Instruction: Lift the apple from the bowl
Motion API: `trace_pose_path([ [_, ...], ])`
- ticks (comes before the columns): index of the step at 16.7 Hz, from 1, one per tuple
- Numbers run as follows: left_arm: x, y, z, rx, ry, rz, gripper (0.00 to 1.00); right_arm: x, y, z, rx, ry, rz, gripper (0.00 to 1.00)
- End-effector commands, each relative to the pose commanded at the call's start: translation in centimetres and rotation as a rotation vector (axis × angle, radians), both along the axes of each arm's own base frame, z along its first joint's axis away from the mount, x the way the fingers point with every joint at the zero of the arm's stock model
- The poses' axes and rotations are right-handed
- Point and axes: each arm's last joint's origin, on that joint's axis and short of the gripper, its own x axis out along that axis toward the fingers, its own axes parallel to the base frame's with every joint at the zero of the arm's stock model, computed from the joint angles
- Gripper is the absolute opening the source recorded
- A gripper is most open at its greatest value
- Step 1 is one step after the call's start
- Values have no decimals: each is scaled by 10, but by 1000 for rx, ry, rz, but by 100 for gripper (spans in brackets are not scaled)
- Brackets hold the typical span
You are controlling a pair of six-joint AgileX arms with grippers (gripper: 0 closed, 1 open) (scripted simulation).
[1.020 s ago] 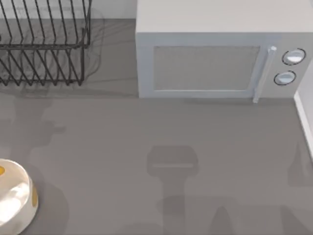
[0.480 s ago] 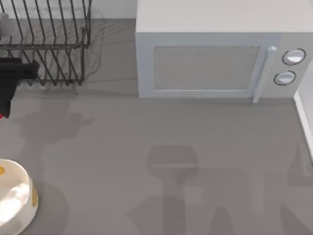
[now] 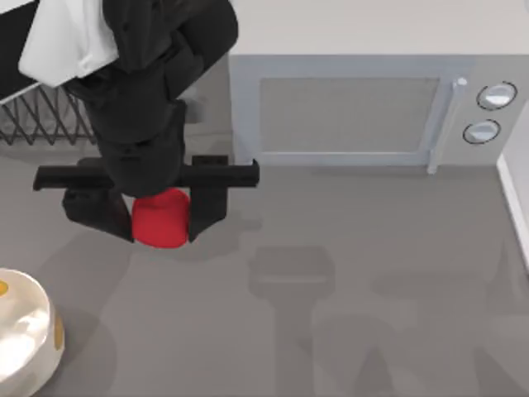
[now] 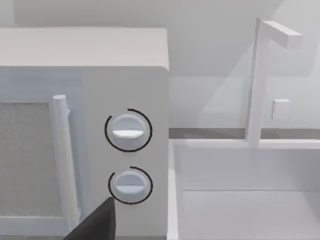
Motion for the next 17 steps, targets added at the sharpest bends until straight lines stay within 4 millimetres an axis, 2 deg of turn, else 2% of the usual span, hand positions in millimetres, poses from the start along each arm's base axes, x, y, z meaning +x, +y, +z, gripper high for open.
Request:
trace_pose_path([
  [2,-2,-6,-4,-1,-1,0,0,0,0,0,0,0,0,100],
  [7,-1,-5,-8,-1,-1,1,0,0,0,0,0,0,0,100],
  [10,2,-8,-35,2,3,1,0,0,0,0,0,0,0,100],
  [15,2,-9,-96,-8,-11,1,0,0,0,0,0,0,0,100],
  [17,-1,-7,-112,-2,-3,0,0,0,0,0,0,0,0,100],
])
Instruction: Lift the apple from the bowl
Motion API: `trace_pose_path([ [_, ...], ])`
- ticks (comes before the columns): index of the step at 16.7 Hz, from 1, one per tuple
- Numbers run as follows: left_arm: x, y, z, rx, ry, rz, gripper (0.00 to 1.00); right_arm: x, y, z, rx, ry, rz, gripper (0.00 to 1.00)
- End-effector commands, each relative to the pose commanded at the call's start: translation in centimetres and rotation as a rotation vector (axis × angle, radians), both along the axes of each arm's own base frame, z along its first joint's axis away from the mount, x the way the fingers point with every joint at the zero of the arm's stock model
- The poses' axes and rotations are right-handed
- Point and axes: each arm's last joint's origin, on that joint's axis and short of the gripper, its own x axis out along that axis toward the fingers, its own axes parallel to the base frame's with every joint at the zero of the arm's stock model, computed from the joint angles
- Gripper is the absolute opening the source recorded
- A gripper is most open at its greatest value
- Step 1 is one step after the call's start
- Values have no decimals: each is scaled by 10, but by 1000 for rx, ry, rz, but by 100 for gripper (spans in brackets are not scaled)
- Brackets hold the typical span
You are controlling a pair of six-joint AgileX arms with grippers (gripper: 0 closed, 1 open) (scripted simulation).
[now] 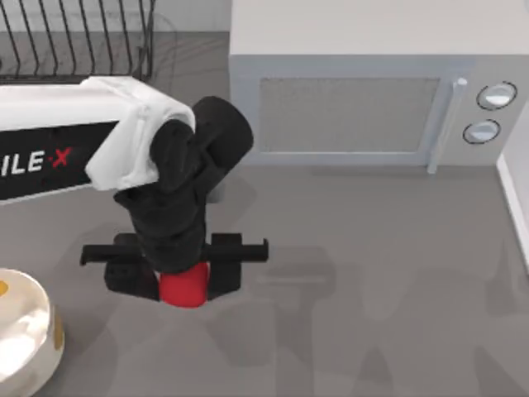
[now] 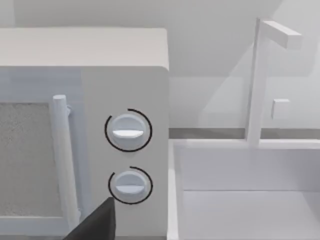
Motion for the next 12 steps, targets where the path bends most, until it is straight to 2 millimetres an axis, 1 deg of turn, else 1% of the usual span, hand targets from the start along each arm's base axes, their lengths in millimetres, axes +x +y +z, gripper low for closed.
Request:
trace_pose_path([
  [1,-1,0,-3,1,2,0,0,0,0,0,0,0,0,100],
  [5,-1,0,-3,1,2,0,0,0,0,0,0,0,0,100],
  [12,-1,0,-3,1,2,0,53,0,0,0,0,0,0,100],
])
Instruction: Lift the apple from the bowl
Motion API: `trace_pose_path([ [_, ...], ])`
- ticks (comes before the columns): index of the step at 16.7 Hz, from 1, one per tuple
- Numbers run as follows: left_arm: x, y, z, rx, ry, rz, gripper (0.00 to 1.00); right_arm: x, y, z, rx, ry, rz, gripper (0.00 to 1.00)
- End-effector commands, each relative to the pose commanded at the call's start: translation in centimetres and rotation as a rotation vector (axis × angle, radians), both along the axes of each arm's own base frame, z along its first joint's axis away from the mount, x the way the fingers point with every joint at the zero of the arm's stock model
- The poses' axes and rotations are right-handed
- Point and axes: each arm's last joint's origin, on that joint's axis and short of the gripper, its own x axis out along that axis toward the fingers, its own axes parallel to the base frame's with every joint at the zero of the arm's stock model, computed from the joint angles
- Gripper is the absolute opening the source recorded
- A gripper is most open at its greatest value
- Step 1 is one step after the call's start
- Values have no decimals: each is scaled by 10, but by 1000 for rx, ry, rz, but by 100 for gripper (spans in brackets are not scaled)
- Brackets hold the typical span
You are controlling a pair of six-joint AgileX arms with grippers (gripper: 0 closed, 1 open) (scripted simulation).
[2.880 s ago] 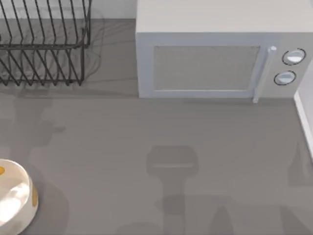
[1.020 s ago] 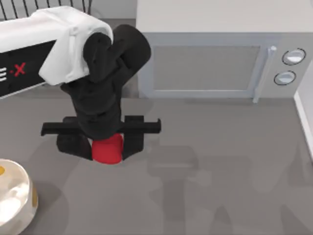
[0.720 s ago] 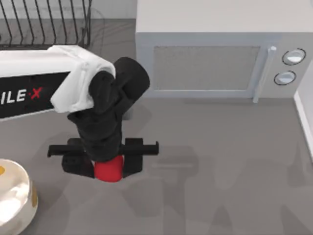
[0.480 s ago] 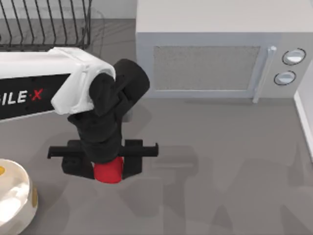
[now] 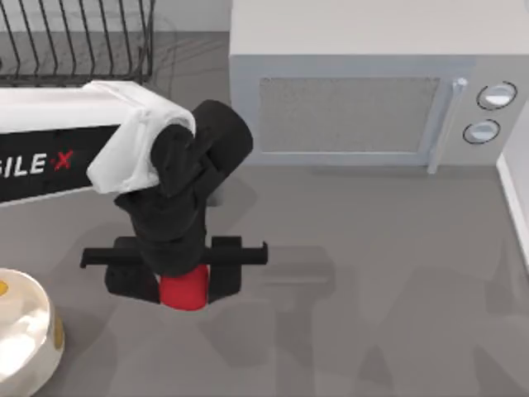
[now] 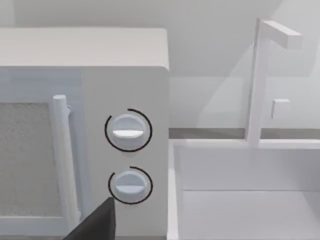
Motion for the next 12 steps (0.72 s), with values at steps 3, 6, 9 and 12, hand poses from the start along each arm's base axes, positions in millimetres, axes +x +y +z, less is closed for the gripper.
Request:
trace_pose_path([
  [3,0,0,0,0,0,0,75,0,0,0,0,0,0,100],
  [6,0,0,0,0,0,0,98,0,0,0,0,0,0,100],
  [9,0,0,0,0,0,0,100,0,0,0,0,0,0,100],
  [12,0,0,0,0,0,0,100,0,0,0,0,0,0,100],
])
